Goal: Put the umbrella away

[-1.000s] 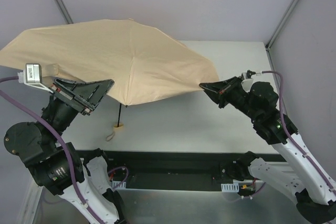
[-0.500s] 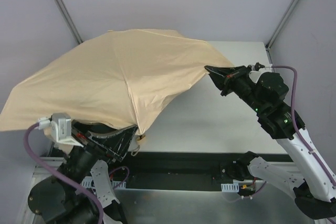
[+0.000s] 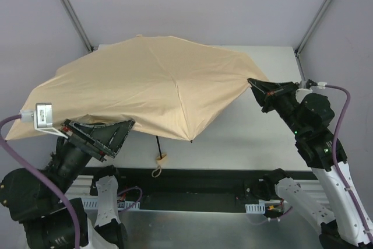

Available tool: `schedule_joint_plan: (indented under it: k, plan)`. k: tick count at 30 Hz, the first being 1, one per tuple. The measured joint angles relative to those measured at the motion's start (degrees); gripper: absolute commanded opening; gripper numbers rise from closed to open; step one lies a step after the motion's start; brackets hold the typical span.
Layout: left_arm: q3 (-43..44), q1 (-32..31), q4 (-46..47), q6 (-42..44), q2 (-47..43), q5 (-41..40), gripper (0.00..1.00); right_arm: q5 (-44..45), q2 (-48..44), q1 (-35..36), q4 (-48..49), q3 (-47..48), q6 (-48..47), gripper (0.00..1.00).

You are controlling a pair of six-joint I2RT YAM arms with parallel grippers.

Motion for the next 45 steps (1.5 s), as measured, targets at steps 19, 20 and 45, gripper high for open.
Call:
schedule_joint_plan:
  k: [19,20,45]
  plan:
    - [-30.0,-1.9,31.5,1.2,-12.4,17.0,0.50,2.4,15.9,-15.1,-5.5,13.7,-6.5,0.00]
    - [-31.9,-2.3,31.9,1.4,-13.1,17.1,0.51,2.6,16.0,-15.2,-6.0,14.0,-6.6,0.00]
    - [-26.1,-0.3,22.1,5.1,0.7,1.0,0.56,-13.9,8.2,-15.5,-36.0,22.1,-61.7,0.95]
